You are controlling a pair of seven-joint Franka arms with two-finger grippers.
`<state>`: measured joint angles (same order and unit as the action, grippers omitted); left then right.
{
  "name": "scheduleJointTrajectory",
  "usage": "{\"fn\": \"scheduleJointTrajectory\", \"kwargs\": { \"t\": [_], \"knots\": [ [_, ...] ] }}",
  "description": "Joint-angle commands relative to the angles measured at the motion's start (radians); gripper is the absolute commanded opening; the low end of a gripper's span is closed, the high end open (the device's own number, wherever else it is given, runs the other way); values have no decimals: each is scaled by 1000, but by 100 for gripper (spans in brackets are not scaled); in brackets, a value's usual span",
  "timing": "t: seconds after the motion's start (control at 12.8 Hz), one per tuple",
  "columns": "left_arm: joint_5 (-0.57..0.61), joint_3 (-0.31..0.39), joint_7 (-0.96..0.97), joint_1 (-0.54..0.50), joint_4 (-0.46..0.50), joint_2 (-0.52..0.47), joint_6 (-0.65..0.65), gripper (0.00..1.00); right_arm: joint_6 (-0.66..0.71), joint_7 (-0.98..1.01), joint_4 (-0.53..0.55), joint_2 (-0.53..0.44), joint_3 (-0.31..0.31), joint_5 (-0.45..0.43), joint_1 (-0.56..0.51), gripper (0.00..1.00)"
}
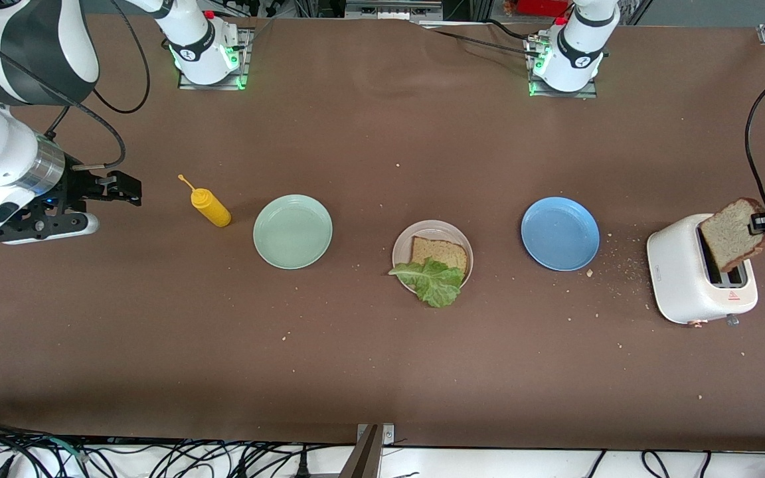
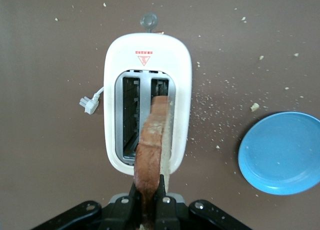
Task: Make sandwich in beige plate with both arms
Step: 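Grasp the toasted bread slice in the toaster with the left gripper, then lift the bread slice and carry it toward the beige plate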
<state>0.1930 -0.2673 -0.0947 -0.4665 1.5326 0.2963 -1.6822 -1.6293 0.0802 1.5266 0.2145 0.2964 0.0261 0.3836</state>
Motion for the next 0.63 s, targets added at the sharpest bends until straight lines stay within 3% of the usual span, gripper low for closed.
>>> {"fn": "scheduleJointTrajectory", "kwargs": {
  "t": [0.0, 0.23, 0.55],
  "knots": [
    [43, -20, 16, 54, -109, -8, 135, 0, 11, 12, -11, 2, -3, -12, -2, 100],
    [40, -21, 59, 143, -201, -8, 270, 0, 9, 12, -11, 2, -3, -12, -2, 100],
    [25, -23, 62, 259, -235, -8, 297, 0, 0, 12, -13, 9, -3, -11, -2, 100]
  ]
}}
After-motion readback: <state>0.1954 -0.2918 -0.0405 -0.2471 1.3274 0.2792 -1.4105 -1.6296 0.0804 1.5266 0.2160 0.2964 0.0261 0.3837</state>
